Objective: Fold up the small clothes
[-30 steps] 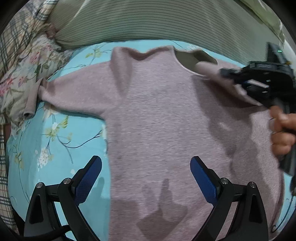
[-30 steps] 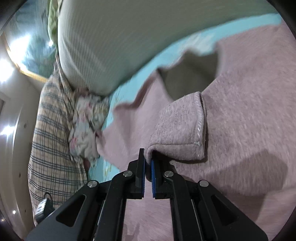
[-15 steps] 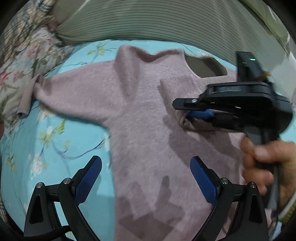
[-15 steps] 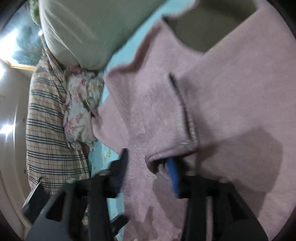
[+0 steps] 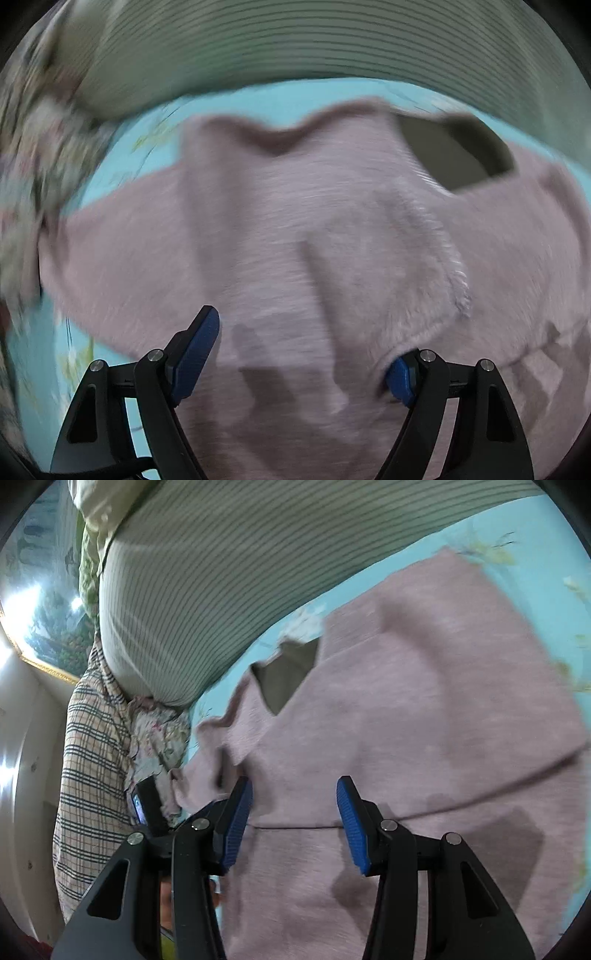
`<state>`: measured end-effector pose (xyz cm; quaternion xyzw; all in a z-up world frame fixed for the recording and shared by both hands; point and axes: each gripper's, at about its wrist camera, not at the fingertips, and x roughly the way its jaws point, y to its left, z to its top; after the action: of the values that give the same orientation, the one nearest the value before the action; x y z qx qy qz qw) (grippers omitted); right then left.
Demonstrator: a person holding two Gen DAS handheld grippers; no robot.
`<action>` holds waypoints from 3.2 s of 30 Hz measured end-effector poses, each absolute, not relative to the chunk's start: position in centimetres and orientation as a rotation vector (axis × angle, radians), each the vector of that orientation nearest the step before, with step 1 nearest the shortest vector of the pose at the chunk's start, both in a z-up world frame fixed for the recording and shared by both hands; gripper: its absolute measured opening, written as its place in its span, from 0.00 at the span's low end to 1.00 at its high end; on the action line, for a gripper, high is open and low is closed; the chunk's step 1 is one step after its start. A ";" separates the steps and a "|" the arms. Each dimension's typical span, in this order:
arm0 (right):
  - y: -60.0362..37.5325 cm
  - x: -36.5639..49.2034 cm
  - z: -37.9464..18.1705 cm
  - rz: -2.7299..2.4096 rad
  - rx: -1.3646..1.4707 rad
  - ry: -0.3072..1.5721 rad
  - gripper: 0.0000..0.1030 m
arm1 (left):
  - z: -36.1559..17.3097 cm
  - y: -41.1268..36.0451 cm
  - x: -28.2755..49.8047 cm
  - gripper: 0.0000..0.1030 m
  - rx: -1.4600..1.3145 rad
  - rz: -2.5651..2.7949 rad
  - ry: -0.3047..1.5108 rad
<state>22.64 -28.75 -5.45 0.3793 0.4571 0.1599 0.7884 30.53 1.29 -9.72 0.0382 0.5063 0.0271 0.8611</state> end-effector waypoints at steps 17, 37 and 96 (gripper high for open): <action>-36.6 21.2 -3.5 0.092 0.698 0.906 0.48 | -8.8 3.3 30.4 0.07 -0.007 -0.123 1.027; -41.3 26.7 -6.6 0.020 0.594 0.996 0.06 | -7.9 4.7 29.8 0.06 -0.098 -0.107 1.043; -23.3 20.2 -3.7 0.254 0.478 1.125 0.41 | -4.1 36.1 26.9 0.03 -0.281 0.327 0.986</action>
<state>20.19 -23.33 -3.70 0.2236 0.5269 0.1190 0.8113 26.93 36.13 -4.11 -0.1339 0.4695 0.1559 0.8587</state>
